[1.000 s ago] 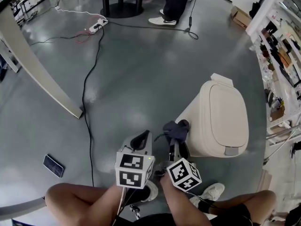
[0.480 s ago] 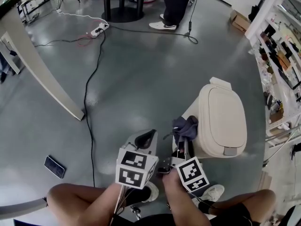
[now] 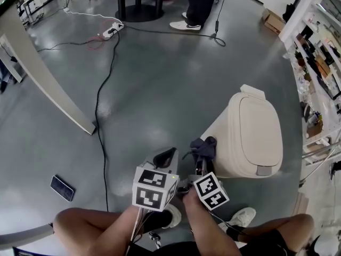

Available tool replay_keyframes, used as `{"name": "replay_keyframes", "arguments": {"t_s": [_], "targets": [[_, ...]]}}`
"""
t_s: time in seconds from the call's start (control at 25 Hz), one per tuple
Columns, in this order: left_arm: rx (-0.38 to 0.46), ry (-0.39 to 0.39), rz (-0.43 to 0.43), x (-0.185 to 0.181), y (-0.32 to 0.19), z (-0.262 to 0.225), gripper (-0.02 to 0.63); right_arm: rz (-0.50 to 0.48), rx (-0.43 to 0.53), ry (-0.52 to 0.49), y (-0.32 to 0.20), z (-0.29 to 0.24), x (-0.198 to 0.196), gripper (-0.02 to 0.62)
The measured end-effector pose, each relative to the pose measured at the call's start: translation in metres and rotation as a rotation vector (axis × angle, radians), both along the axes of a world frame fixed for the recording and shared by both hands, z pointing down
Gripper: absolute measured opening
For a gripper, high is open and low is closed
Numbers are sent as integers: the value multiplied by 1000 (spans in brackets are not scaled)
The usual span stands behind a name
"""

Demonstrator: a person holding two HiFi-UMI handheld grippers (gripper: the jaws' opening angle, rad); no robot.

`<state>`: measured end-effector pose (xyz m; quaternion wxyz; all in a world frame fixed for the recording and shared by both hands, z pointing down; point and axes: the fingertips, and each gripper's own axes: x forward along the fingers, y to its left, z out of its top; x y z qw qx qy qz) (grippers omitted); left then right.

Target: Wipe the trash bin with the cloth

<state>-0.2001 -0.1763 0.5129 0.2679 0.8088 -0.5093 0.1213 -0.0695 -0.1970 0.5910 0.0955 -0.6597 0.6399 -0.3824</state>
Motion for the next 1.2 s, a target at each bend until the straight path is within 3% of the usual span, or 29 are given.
{"name": "replay_keyframes", "arguments": {"t_s": [0.2,0.48,0.64,0.92,1.2], "targets": [[-69,56,-4,-4,2,15,-2,-4,-78,52,4,41,2,107],[-78,2,-4,-7,0,25,-2,-71,-189,214,12,96,4,107],[-93,-14,7,-7,1,31,-2,-117,-206,278,16,104,4,107],[-80,-15,3,-9,-6,28,-2,-43,-65,151,9,41,-8,108],[-82,-9,-24,-15,-6,29,-2,-15,168,163,-42,-56,-15,107]]}}
